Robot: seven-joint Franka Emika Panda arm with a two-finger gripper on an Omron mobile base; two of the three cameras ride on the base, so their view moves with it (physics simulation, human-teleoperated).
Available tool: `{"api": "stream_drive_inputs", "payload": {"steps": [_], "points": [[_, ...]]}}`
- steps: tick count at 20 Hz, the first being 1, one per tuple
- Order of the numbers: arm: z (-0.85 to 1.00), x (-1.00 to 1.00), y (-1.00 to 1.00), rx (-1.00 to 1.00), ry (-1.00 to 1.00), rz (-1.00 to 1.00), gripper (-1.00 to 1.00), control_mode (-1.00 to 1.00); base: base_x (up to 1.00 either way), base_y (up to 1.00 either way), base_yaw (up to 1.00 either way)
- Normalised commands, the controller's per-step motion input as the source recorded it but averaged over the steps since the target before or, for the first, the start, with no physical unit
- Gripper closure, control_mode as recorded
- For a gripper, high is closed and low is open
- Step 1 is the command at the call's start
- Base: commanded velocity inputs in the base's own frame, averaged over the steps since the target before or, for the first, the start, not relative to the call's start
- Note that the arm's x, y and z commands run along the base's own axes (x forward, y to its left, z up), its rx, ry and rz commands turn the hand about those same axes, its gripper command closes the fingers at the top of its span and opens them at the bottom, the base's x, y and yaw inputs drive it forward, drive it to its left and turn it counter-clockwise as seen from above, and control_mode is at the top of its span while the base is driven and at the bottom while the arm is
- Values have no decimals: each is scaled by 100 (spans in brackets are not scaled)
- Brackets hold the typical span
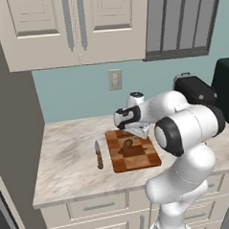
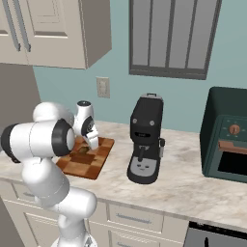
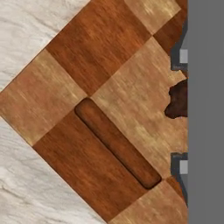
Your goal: Retrieve the chicken drumstick from the fridge and place it on the cutting board.
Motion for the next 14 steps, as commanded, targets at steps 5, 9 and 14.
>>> {"api": "stream_drive_inputs", "payload": {"steps": [5,9,14], "points": [[29,-21,0,1,1,0,-100,-100,0,0,0],[44,-100,0,2,0,0,-100,-100,0,0,0],[90,-100,0,1,-20,0,-100,-100,0,0,0]]}}
